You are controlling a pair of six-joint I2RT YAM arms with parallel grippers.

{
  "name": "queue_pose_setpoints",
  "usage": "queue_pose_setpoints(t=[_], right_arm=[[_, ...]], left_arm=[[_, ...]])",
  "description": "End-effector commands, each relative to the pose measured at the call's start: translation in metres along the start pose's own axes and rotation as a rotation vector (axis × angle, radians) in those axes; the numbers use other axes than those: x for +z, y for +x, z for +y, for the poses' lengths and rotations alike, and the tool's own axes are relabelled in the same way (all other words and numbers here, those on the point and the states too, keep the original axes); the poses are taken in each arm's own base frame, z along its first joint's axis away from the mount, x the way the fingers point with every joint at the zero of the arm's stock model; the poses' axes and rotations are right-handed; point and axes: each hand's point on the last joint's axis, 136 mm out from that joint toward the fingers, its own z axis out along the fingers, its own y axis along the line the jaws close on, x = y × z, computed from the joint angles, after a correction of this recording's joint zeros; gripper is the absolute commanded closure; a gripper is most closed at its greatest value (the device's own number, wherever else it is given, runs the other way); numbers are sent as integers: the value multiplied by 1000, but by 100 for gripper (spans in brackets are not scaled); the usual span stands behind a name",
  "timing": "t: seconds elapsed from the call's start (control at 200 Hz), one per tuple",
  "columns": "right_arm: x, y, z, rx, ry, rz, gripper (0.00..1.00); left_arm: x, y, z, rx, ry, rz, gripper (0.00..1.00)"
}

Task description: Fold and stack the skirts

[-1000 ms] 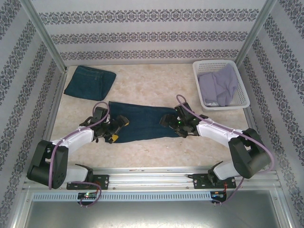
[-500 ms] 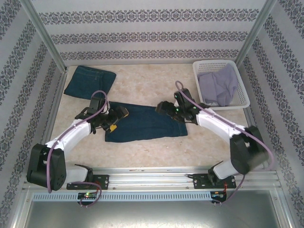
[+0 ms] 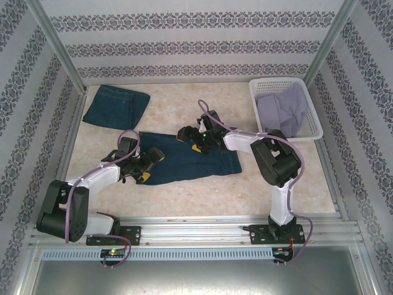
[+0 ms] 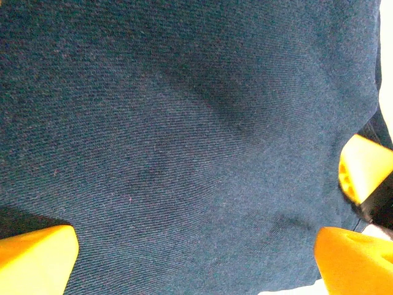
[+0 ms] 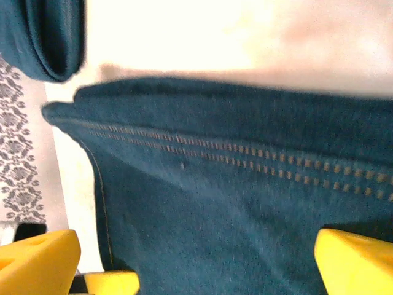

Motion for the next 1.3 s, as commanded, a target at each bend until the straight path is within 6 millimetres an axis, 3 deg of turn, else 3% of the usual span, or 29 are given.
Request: queue_pose_setpoints(t=[0.0,0.125,0.215,0.31,0.435,0.565,0.674,0.884,1.034,1.154,1.209,1.294], right_arm=[[-10,-48,-19,-67,34,-127,2],[-32,-77,-36,-76,55,-183,2],[-42,-82,-32,-90,33,-172,2],[-61,-77,-11,-152,24,-169,2],[-83,-57,7,-176,34,-161,2],[-86,-28,4,-142,54,-140,2],[-77,-17,-11,-91,76,-138,2],[-67,-19,-38,-6,130,-156,2],[-69,-23,-68,6,236,-175,2],[-81,-28,-97,29,344,-193,2],[-87,-30,-90,13,323,-193,2],[-100,-28,-66,-52,275,-196,2]], left_arm=[[9,12,56,-24,-175,24,0],[6,15,69,-29,-196,9,0],[8,14,57,-30,-145,15,0],[3,9,18,-5,-31,35,0],[-20,-4,-40,85,80,14,0],[-34,-23,-95,209,176,-35,0],[-16,-48,-120,250,201,-71,0],[39,-78,-117,216,152,-79,0],[68,-86,-86,215,44,-54,0],[72,-89,-65,203,-14,-50,0],[68,-86,-66,200,0,-37,0],[54,-79,-83,222,64,-19,0]])
